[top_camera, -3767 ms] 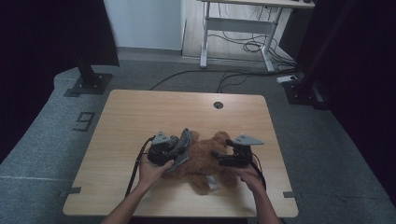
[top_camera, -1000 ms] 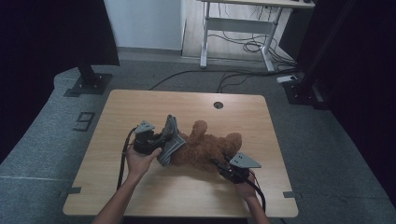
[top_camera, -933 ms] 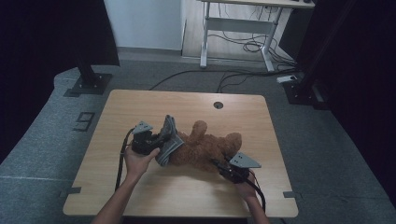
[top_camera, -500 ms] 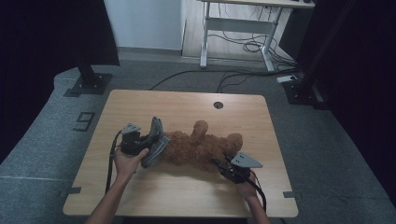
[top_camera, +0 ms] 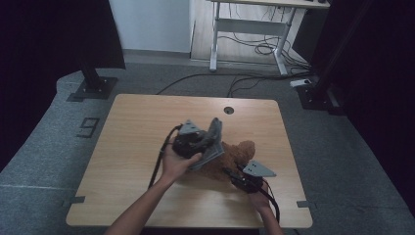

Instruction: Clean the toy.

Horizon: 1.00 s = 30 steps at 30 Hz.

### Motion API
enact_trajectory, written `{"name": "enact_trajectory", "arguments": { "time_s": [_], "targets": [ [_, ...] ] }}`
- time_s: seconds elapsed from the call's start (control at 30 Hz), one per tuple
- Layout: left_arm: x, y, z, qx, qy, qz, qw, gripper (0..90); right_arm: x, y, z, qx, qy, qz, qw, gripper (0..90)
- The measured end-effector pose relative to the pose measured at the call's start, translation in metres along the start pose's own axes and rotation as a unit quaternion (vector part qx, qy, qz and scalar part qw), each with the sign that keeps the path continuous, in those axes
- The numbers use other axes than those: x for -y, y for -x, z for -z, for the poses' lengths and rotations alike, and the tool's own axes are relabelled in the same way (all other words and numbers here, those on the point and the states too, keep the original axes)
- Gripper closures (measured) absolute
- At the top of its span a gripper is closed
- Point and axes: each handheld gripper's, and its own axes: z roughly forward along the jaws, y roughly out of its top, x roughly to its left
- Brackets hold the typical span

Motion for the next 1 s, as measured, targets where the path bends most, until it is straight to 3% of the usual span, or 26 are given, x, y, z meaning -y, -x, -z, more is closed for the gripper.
{"name": "enact_trajectory", "arguments": {
  "time_s": [0.13, 0.23, 0.4, 0.6, 0.77, 0.83, 1.0],
  "targets": [
    [-0.009, 0.023, -0.034, 0.010, -0.029, -0.015, 0.9994, 75.8, 0.000, 0.000, 0.000, 0.002, 0.001, -0.002, 1.0000, 67.5],
    [-0.008, 0.036, -0.055, 0.003, -0.050, -0.032, 0.9982, 75.7, 0.000, -0.001, 0.000, 0.002, -0.001, 0.002, 1.0000, 67.4],
    [0.000, 0.032, -0.071, 0.000, -0.068, -0.019, 0.9975, 75.9, 0.001, -0.002, 0.000, 0.003, -0.006, 0.006, 1.0000, 67.4],
    [0.007, 0.016, -0.055, -0.003, -0.059, -0.001, 0.9983, 76.0, 0.001, -0.004, -0.002, 0.005, -0.008, 0.006, 0.9999, 66.9],
    [0.013, 0.001, -0.030, -0.027, -0.052, -0.004, 0.9983, 75.9, 0.002, -0.003, -0.001, 0.005, -0.009, 0.001, 1.0000, 66.8],
    [0.017, -0.009, -0.020, -0.035, -0.049, 0.003, 0.9982, 75.9, 0.002, -0.002, -0.001, 0.004, -0.008, -0.002, 1.0000, 66.9],
    [0.026, -0.034, 0.004, -0.031, -0.031, 0.032, 0.9985, 76.0, 0.001, -0.003, -0.002, 0.005, -0.005, -0.002, 1.0000, 66.4]
  ]
}}
